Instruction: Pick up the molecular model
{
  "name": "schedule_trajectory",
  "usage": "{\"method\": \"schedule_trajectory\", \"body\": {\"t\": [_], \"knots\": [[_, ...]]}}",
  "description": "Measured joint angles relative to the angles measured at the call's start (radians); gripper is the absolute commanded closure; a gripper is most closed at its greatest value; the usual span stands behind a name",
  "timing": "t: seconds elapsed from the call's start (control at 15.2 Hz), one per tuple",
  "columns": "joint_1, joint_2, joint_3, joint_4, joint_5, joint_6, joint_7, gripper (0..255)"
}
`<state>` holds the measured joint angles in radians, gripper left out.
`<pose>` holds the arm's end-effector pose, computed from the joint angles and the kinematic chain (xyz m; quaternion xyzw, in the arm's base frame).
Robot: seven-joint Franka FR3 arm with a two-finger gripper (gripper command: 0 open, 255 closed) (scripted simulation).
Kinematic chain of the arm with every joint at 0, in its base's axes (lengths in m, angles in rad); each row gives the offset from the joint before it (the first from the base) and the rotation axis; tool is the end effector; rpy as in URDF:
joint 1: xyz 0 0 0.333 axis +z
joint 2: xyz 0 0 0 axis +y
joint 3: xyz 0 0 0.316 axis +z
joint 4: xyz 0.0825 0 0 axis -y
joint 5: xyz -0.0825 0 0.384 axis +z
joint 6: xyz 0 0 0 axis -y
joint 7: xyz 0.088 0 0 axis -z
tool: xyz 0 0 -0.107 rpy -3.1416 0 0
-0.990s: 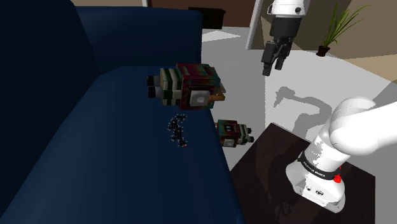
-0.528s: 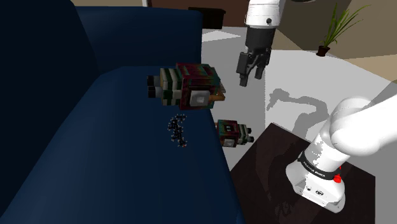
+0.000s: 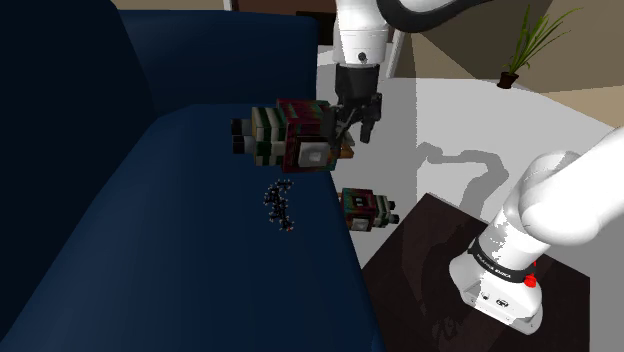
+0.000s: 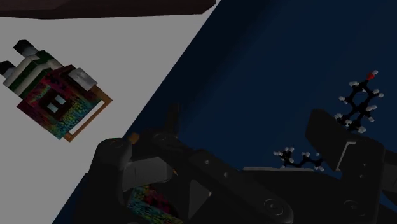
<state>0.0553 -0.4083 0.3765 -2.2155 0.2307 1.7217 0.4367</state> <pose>0.3737 0.2125 0.5182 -0.9968 0.0442 0.0650 0.0145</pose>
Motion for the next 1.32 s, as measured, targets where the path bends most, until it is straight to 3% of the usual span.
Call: {"method": "schedule_trajectory", "body": {"t": [0.4, 0.86, 1.32], "knots": [[0.011, 0.203, 0.105, 0.131, -0.038, 0.071, 0.144, 0], [0.055, 0.482, 0.189, 0.338, -0.159, 0.116, 0.329, 0], [0.07, 0.539, 0.193, 0.307, -0.188, 0.197, 0.355, 0]]}}
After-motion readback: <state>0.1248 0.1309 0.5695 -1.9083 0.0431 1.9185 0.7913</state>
